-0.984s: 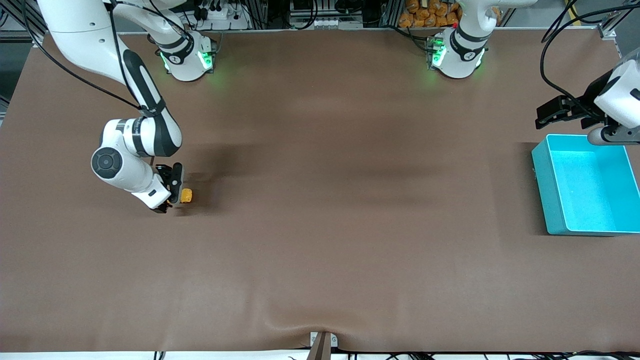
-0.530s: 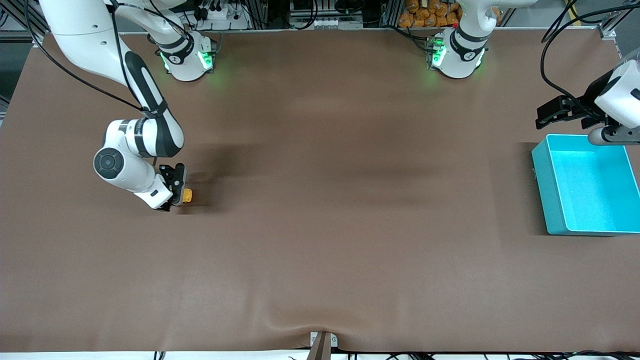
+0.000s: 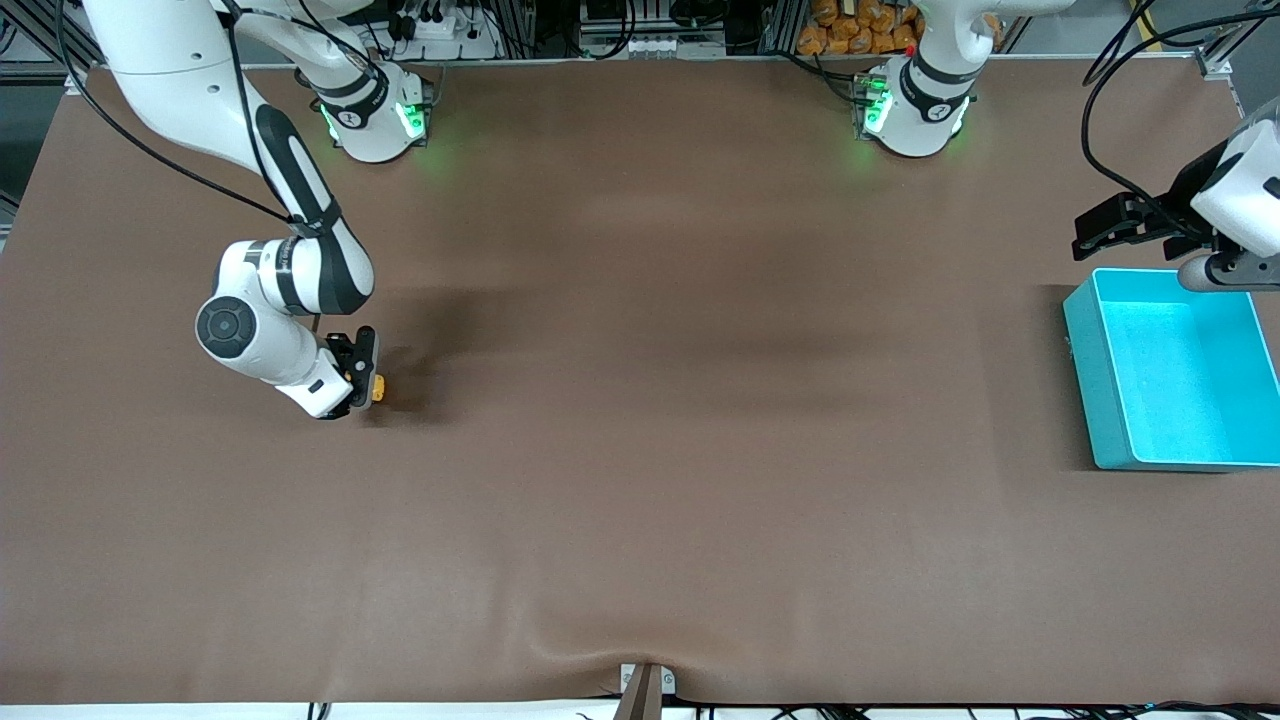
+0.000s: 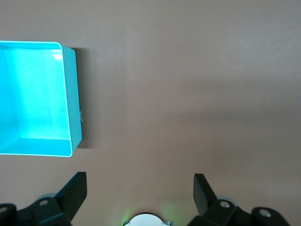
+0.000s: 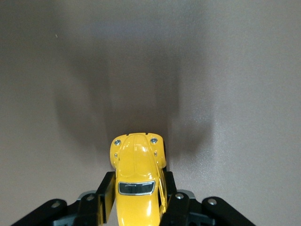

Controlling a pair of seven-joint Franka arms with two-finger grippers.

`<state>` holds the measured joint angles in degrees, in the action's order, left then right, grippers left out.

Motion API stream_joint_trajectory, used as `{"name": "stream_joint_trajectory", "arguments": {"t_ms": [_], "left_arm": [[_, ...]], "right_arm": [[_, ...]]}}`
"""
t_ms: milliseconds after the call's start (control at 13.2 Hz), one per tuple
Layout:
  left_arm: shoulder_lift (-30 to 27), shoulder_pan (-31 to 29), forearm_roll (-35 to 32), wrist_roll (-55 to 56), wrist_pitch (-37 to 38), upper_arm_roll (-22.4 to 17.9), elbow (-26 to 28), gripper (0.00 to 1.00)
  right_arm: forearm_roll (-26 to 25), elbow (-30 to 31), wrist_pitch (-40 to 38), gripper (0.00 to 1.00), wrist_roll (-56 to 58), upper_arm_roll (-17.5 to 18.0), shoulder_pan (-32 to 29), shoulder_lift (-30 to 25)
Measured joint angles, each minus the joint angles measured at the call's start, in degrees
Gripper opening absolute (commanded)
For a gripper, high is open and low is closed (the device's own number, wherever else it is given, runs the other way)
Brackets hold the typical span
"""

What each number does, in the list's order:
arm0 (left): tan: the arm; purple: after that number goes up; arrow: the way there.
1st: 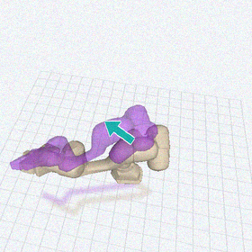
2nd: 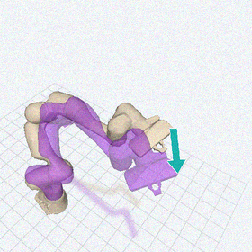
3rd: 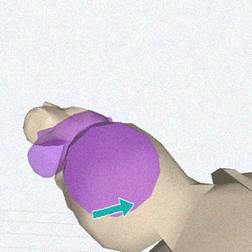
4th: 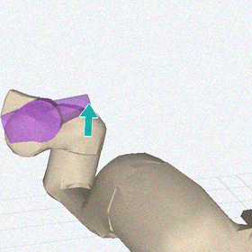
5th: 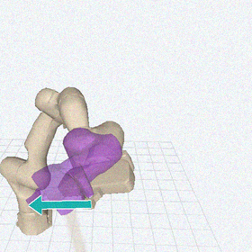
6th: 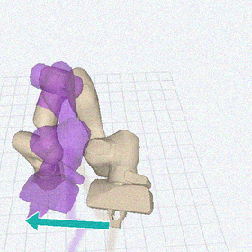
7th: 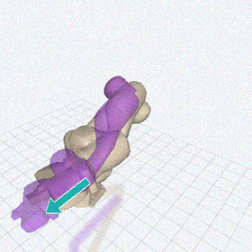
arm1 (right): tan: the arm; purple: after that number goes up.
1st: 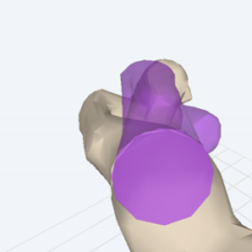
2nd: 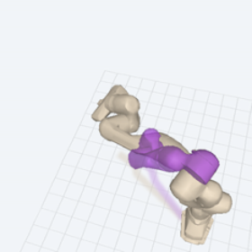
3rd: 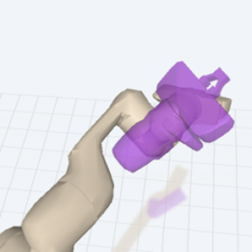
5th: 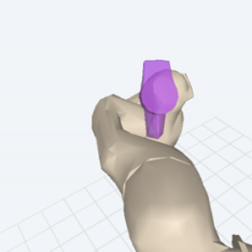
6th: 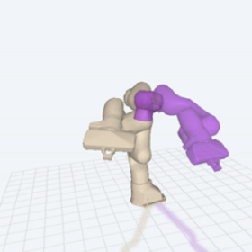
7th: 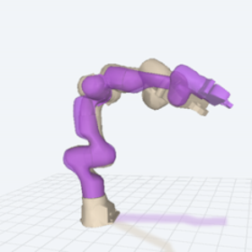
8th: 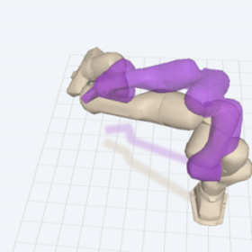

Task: Wind and store yellow beetle car
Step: 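Lower the right gripper and close it on the yellow car, then drag the held car backward along the table with the right gripper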

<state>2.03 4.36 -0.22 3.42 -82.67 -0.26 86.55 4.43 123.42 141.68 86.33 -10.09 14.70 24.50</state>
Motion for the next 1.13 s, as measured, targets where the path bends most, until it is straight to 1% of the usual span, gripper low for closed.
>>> {"name": "stream_joint_trajectory", "arguments": {"t_ms": [76, 530, 605, 1135], "left_arm": [[0.00, 0.00, 0.00, 0.00, -0.13, 0.00, 0.00, 1.00], [0.00, 0.00, 0.00, 0.00, -0.93, -0.01, 0.00, 1.00], [0.00, 0.00, 0.00, 0.00, -0.94, -0.02, 0.00, 1.00], [0.00, 0.00, 0.00, 0.07, -0.96, -0.27, 0.00, 1.00]], "right_arm": [[0.00, -0.06, 0.04, 0.24, 0.06, 0.00, 0.00, -0.03], [0.00, -0.06, 0.12, 0.19, 0.11, 0.00, 0.00, -0.01], [0.00, -0.04, 0.18, 0.17, 0.11, 0.00, 0.00, -0.01], [0.01, -0.03, 0.30, 0.17, 0.11, -0.16, -0.64, 0.02]]}}
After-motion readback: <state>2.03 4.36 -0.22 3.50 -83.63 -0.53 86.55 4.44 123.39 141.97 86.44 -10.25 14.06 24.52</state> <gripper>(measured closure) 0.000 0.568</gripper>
